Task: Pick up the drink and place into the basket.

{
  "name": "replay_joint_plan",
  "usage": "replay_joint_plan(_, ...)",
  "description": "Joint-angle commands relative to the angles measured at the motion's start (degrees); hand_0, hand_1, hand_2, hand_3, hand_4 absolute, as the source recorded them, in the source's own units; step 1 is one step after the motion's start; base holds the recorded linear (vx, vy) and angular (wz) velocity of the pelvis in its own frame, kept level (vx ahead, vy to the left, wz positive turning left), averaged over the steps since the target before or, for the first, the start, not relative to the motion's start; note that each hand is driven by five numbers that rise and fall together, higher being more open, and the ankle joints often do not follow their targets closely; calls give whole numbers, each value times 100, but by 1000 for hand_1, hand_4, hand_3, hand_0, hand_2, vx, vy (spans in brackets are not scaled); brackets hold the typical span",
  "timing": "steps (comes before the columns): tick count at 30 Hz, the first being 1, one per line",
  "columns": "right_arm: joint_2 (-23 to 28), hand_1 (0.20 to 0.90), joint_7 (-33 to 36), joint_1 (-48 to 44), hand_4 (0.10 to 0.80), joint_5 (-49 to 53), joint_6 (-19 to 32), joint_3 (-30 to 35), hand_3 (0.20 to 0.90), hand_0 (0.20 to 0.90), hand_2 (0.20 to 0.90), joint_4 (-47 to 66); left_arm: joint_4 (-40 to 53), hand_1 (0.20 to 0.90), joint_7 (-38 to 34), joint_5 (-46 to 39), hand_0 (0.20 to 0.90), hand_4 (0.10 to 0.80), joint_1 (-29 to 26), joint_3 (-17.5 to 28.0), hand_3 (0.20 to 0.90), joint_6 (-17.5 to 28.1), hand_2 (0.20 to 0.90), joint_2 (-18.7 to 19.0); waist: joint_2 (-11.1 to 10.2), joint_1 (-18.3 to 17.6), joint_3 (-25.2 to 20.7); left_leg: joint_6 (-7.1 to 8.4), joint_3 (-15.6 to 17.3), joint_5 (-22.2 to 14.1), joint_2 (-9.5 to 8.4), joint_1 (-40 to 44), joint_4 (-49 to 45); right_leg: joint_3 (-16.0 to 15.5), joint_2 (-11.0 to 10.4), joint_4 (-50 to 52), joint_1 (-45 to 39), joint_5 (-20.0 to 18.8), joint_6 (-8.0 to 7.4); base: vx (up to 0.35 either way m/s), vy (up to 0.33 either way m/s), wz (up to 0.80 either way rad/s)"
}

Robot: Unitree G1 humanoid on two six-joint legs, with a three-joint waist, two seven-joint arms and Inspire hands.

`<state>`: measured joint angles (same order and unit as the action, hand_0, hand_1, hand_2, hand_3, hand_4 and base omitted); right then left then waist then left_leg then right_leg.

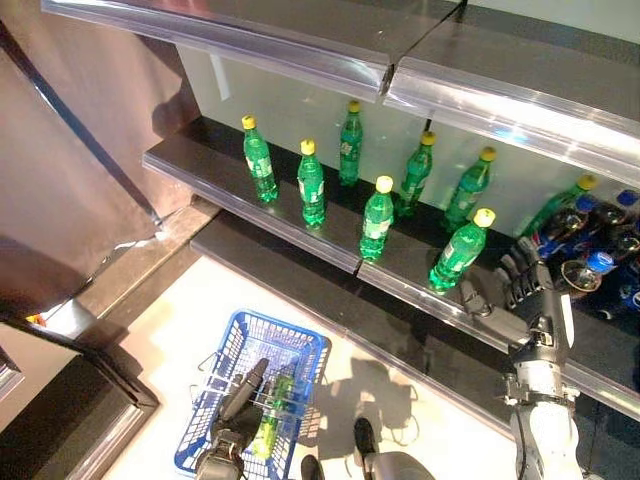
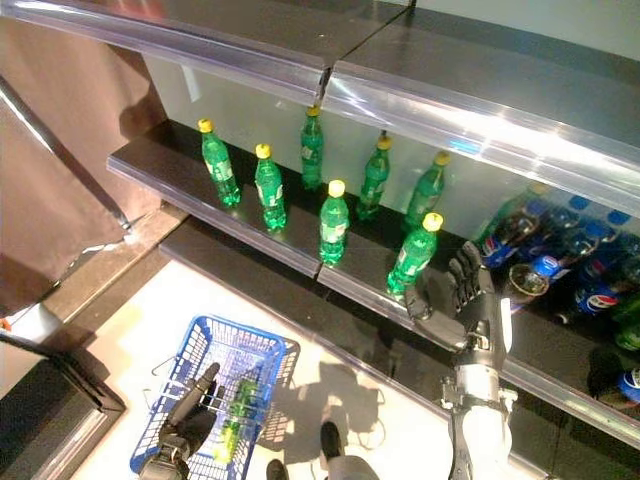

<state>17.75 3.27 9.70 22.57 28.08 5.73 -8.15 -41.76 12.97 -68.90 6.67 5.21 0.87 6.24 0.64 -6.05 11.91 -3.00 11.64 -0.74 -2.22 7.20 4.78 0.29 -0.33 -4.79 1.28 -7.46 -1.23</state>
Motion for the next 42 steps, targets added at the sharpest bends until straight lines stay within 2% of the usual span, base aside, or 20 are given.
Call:
replay_joint_plan(1,151,900,211,-650,800,-9,446,186,900,900,900,328,1073,300,566,-37,300,100,-506,196,200,588,300,588,-64,150,-148,-43,-498,-46,-74,-463,-411,-36,-150,534,-64,422,-286,16,-56,12)
replay_joint_plan(6,227,900,609,-952,800,114,424,222,900,900,900,161,1101,300,626,-99,300,100,-647,107,200,672,300,661,-24,225,140,-37,-695,-24,-76,-777,-666,-25,-172,846,144,560,-234,-36,-50,11)
replay_joint_plan(13,452,900,1301,-1544,800,132,754,201,900,900,900,-71,1206,300,688,-364,300,100,-1081,-156,200,952,300,814,17,318,692,-37,-935,86,-110,-1357,-873,-8,-125,1120,622,628,-152,-145,-56,12)
replay_joint_plan(19,645,900,1664,-1966,800,288,999,180,900,900,900,-316,1309,300,683,-524,300,100,-1403,-324,200,1099,300,961,11,395,1066,-27,-976,142,-116,-1823,-1083,-25,-86,1239,965,608,-91,-134,-48,6)
replay_joint_plan(32,858,900,1949,-2755,800,157,1088,107,900,900,900,-429,1367,300,687,-744,300,100,-1862,-409,200,1176,300,1158,-9,464,1559,7,-982,257,-116,-2331,-1131,33,-27,1177,1386,461,-87,-80,-5,0)
replay_joint_plan(42,1021,900,2174,-3315,800,83,997,74,900,900,900,-495,1302,300,651,-787,300,100,-2023,-472,200,1158,300,1225,-62,560,1657,36,-1007,270,-130,-2409,-1148,-30,-18,1107,1379,429,-96,-14,-1,0)
